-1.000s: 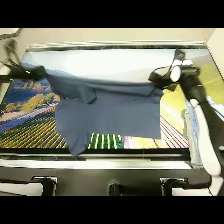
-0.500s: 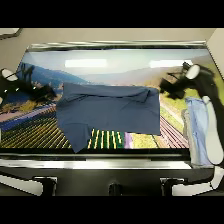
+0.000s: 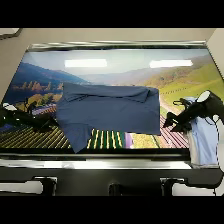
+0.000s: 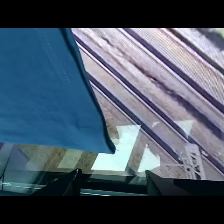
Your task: Fold the shirts.
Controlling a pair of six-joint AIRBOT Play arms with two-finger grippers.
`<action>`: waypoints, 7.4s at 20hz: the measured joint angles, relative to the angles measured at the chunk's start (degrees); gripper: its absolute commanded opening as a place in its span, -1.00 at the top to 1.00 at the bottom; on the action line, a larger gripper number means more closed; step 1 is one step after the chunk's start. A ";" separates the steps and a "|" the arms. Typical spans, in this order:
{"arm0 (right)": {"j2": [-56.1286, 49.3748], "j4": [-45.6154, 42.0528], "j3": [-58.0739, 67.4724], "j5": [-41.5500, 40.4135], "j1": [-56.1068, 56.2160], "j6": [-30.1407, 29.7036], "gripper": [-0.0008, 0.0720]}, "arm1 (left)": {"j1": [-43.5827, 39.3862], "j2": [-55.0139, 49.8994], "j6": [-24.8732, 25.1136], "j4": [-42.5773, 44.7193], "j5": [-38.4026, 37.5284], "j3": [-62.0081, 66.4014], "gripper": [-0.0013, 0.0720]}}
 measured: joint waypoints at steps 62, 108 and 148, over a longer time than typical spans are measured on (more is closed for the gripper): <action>-17.94 -9.66 37.68 -13.29 8.83 12.52 0.84 | -13.68 -9.22 -2.60 4.57 8.48 31.08 0.90; -0.37 4.72 -4.00 -8.28 -2.69 -2.78 0.86 | -14.56 29.66 -0.50 -8.94 12.09 -23.23 0.91; 4.15 17.25 27.04 -8.22 11.04 -2.62 0.85 | -49.51 -14.36 -10.36 -27.89 31.82 21.29 0.89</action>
